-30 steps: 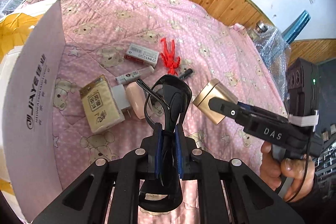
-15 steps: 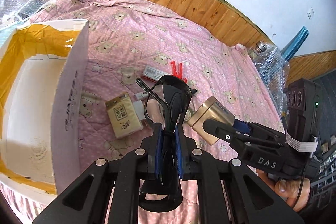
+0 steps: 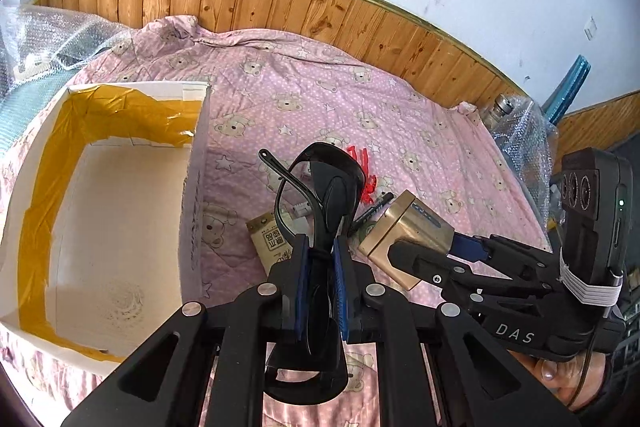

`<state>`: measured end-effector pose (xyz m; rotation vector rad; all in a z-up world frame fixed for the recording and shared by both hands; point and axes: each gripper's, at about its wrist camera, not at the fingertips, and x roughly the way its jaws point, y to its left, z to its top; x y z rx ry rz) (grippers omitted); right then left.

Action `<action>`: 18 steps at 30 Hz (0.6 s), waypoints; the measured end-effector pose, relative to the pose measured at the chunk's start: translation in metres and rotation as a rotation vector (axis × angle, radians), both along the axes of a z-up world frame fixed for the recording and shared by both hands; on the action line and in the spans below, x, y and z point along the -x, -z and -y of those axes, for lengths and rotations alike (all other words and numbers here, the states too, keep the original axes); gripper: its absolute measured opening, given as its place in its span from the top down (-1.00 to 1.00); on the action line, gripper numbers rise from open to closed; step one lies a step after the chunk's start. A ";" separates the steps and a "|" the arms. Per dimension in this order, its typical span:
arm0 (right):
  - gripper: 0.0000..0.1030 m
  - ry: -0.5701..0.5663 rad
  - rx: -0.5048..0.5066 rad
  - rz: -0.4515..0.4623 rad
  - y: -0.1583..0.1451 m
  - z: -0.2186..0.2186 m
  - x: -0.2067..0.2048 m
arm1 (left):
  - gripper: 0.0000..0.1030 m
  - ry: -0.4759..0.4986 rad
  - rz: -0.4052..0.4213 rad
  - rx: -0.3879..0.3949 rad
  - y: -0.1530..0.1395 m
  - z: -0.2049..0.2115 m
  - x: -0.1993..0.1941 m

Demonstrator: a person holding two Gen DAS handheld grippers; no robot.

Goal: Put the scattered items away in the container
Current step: 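Lift and carry the glasses and gold box over the white cardboard box with both tools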

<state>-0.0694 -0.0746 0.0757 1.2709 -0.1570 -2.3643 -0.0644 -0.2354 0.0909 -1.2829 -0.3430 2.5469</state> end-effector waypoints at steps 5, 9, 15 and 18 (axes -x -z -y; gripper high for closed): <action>-0.09 -0.040 -0.018 -0.024 -0.012 0.028 0.001 | 0.75 -0.017 -0.019 -0.014 -0.007 0.019 -0.003; -0.09 -0.069 -0.028 -0.040 -0.021 0.050 0.003 | 0.75 -0.038 -0.034 -0.030 -0.011 0.037 -0.006; -0.09 -0.111 -0.041 -0.061 -0.032 0.083 0.006 | 0.75 -0.078 -0.053 -0.055 -0.017 0.070 -0.010; -0.09 -0.131 -0.046 -0.068 -0.036 0.099 0.007 | 0.75 -0.100 -0.056 -0.065 -0.018 0.086 -0.011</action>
